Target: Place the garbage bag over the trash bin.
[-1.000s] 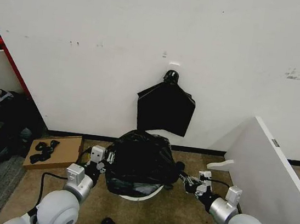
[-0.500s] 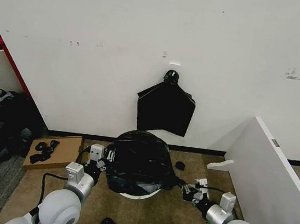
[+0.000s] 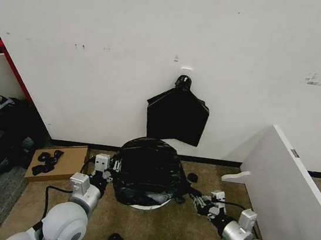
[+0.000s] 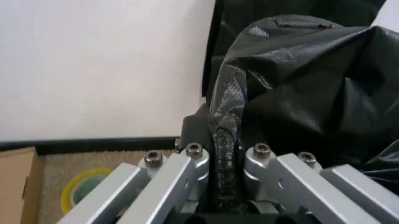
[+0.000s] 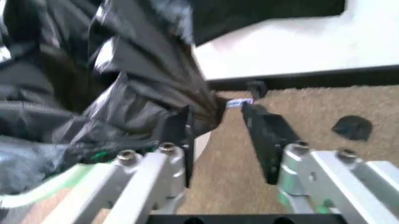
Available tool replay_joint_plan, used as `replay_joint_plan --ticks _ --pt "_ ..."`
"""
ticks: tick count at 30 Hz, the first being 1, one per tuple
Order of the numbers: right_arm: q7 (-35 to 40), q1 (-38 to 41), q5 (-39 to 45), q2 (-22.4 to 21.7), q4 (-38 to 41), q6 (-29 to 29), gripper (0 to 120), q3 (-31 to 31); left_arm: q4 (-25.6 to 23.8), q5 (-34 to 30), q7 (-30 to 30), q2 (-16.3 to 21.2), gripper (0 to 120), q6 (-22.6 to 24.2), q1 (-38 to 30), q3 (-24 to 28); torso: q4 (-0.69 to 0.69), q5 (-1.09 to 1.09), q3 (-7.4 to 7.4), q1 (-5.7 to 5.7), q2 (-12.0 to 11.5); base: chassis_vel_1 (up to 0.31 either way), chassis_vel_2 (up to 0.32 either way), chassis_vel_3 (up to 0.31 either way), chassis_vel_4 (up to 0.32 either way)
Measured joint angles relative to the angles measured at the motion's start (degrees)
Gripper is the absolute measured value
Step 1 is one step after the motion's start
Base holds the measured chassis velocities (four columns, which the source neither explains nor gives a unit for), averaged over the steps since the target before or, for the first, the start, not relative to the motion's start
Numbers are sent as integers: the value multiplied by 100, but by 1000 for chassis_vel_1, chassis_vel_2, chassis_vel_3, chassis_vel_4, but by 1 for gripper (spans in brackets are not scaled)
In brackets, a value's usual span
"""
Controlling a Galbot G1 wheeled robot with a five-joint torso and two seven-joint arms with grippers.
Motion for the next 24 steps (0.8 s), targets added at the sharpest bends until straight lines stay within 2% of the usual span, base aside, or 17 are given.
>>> replay_joint_plan --ticks 1,5,8,10,12,14,16,18,24 --pt "0 0 0 0 0 0 33 0 0 0 0 0 4 0 0 0 0 0 0 0 0 0 0 0 0" --pt "13 -174 106 -27 207 28 50 336 21 -384 -229 -39 4 194 -73 -1 0 1 0 0 0 0 0 0 0" --pt "-64 -396 -417 -119 548 186 63 431 7 -755 -446 -88 4 387 -121 -10 0 -1 0 0 0 0 0 0 0" --pt "-115 -494 -699 -159 688 268 67 412 -4 -888 -522 -109 4 455 -149 -9 1 -1 0 0 0 0 0 0 0" --pt "-205 -647 -1166 -215 920 399 73 311 -8 -1081 -639 -155 4 561 -215 11 0 -1 0 0 0 0 0 0 0" --pt "-351 -764 -1883 -282 1155 602 85 2 13 -1231 -741 -233 4 665 -308 68 -1 -2 0 0 0 0 0 0 0" --pt "-402 -754 -2193 -302 1191 691 88 -159 34 -1247 -763 -264 4 688 -339 91 -1 -2 0 0 0 0 0 0 0" --pt "-450 -661 -2740 -324 1200 885 95 -526 77 -1250 -790 -313 4 724 -397 148 1 0 0 0 0 0 0 0 0" --pt "-394 -305 -3028 -331 1157 897 100 -1061 106 -1237 -795 -365 4 793 -466 262 0 0 0 0 1 0 0 0 0"
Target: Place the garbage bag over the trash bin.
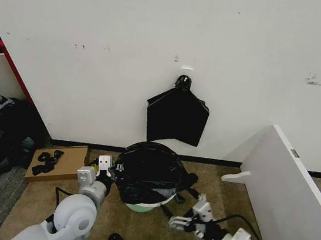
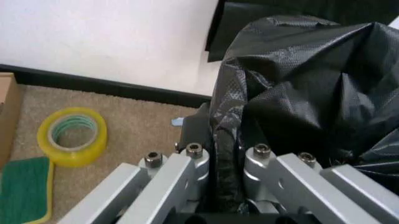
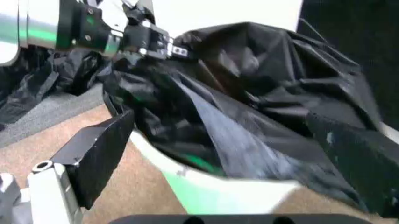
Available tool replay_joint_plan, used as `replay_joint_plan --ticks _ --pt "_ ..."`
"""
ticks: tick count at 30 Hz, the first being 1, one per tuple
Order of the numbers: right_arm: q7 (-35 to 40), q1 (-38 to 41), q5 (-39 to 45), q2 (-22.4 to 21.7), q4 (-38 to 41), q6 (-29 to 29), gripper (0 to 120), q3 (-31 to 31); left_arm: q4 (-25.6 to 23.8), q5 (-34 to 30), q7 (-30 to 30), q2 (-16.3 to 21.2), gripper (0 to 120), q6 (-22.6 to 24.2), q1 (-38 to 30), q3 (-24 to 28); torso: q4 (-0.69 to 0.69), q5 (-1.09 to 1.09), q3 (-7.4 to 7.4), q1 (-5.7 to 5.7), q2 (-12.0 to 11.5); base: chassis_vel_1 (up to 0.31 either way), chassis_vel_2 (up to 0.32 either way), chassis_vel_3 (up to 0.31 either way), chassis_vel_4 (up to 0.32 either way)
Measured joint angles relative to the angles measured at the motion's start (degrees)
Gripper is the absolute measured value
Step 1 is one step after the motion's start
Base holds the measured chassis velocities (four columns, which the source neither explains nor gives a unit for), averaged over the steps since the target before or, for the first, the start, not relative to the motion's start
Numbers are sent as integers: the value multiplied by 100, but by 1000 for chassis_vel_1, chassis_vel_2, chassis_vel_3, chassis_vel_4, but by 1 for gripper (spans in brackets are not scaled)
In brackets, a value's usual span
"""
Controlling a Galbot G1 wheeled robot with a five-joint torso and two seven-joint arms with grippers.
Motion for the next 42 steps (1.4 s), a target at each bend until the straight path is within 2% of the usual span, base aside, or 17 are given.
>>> replay_joint_plan --ticks 7,14,15,22,23,28,29,33,38,42 --pt "66 507 222 -14 -103 -259 95 -402 14 20 11 56 4 37 -35 32 0 0 0 0 0 0 0 0 0" --pt "96 749 139 -42 -284 -327 65 -609 23 29 23 84 4 52 -22 32 0 0 0 0 0 0 0 0 0" --pt "96 749 139 -42 -284 -327 65 -609 23 29 23 84 4 52 -22 32 0 0 0 0 0 0 0 0 0" --pt "56 827 -71 -64 -351 -316 36 -663 16 43 22 88 4 57 12 30 1 0 0 0 0 0 0 0 0" --pt "56 827 -71 -64 -351 -316 36 -663 16 43 22 88 4 57 12 30 1 0 0 0 0 0 0 0 0" --pt "-6 825 -210 -90 -350 -309 15 -704 -9 49 5 69 4 60 31 27 0 0 0 0 0 0 0 0 0" --pt "-6 825 -210 -90 -350 -309 15 -704 -9 49 5 69 4 60 31 27 0 0 0 0 0 0 0 0 0" --pt "-63 802 -271 -126 -318 -293 0 -732 -19 31 -46 58 4 71 55 15 0 0 0 0 0 0 0 0 0" --pt "-136 695 -363 -200 -161 -133 0 -735 9 -108 -176 -3 4 137 15 -16 1 0 0 0 0 0 0 0 0" --pt "-337 393 -804 -336 -174 426 0 -734 45 -331 -336 -69 4 192 -98 -49 1 0 -1 0 0 0 0 0 0"
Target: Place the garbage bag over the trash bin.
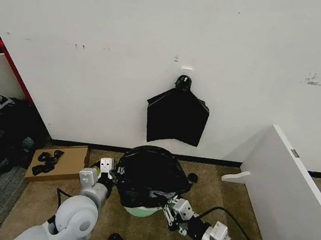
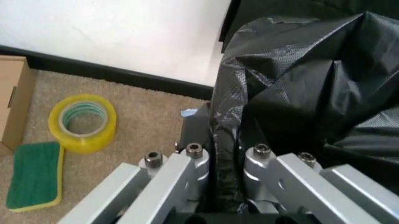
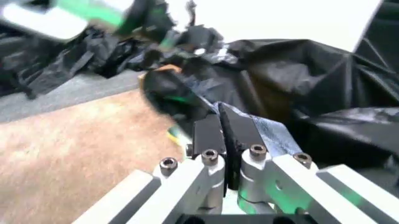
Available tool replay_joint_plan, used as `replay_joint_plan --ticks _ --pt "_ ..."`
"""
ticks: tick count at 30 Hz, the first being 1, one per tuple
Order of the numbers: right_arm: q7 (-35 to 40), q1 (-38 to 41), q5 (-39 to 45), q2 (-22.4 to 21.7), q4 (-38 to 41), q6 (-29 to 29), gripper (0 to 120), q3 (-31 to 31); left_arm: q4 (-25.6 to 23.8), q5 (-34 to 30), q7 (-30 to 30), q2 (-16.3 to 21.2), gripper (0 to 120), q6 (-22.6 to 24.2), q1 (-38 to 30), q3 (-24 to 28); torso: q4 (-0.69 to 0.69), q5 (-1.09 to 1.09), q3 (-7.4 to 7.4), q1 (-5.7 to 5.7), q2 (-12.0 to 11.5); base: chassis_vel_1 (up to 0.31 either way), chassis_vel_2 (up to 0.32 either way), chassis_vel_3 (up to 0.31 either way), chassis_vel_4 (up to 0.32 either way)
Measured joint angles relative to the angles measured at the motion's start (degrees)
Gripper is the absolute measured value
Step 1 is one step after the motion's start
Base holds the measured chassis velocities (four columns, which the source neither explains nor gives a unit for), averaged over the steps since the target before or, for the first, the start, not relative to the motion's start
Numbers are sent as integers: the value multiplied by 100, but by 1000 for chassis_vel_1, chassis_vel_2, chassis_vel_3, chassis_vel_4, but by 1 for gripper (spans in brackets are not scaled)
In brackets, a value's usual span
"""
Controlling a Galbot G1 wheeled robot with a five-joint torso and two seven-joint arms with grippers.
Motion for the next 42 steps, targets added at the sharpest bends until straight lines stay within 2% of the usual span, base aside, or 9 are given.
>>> replay_joint_plan --ticks 5,9,16,26,36,41,42 --pt "-187 -221 -479 -81 -216 491 0 3 -5 -267 -134 -3 4 42 -127 -77 -1 1 0 0 0 0 0 0 0" --pt "-247 -229 -791 -48 -443 699 0 -100 -83 -792 -357 16 4 122 -268 -167 -1 0 0 0 0 0 0 0 0" --pt "-208 229 -1175 336 -967 824 0 -422 -464 -1652 -792 51 4 258 -221 -203 1 1 0 0 0 0 0 0 0" --pt "12 541 -1541 428 -1484 836 0 -513 -575 -1852 -965 74 4 419 -220 -225 0 0 0 0 0 0 0 0 0" --pt "-7 429 -1557 414 -1459 863 0 -519 -402 -1792 -1017 -75 4 379 -275 -216 -1 0 0 0 0 0 0 0 0" --pt "-48 281 -1468 388 -1263 1104 17 -474 -307 -1717 -1034 -115 4 276 -287 -217 0 0 0 0 0 0 0 0 0" --pt "-48 281 -1468 388 -1263 1104 17 -474 -307 -1717 -1034 -115 4 276 -287 -217 0 0 0 0 0 0 0 0 0"
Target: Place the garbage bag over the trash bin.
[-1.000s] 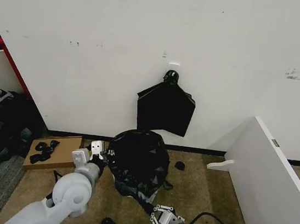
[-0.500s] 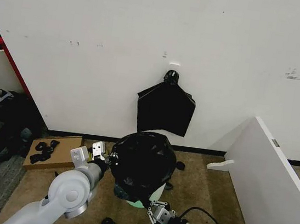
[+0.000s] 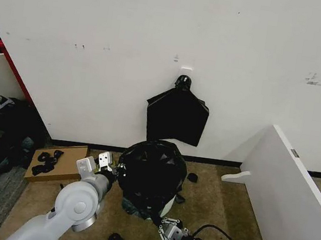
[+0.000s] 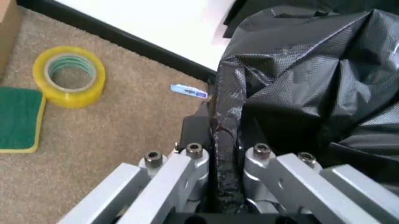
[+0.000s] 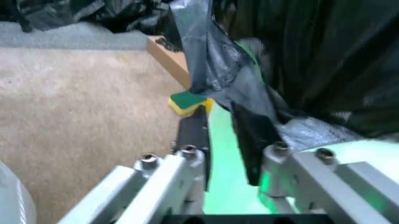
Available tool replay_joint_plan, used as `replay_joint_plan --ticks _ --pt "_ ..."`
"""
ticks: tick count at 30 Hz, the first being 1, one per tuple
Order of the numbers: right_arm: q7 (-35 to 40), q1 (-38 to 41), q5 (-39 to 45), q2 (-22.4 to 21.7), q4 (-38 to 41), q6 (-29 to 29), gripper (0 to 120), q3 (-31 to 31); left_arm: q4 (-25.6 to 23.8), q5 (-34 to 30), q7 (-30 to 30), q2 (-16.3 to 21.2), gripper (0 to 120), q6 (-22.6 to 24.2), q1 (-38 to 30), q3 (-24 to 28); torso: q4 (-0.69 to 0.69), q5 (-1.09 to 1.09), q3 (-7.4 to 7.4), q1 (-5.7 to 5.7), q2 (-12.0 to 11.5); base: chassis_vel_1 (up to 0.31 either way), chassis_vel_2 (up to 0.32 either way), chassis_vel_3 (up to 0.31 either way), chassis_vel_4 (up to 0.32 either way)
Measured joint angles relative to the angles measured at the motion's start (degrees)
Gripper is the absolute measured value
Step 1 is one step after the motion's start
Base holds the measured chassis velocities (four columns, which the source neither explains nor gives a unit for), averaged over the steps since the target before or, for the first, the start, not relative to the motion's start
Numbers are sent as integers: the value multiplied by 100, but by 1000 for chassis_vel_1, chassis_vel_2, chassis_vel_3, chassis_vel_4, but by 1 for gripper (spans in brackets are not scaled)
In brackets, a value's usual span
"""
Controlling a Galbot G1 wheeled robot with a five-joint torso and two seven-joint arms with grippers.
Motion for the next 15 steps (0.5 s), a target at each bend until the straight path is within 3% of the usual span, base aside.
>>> replay_joint_plan --ticks 6,8,12,15 --pt "-29 -213 -183 -9 -11 250 43 189 65 -2 -58 -20 4 -80 -92 -11 0 0 0 0 0 0 0 0 0" --pt "-29 -236 -196 -20 -31 261 45 224 68 -8 -65 -18 4 -87 -116 -13 0 0 0 0 0 0 0 0 0" --pt "-30 -317 -144 -84 -85 290 63 383 88 -66 -86 -17 4 -149 -225 -26 0 0 0 0 0 0 0 0 0" --pt "-65 -344 -83 -94 -86 323 70 418 110 -79 -89 -23 4 -169 -252 -32 -1 0 0 0 0 0 0 0 0"
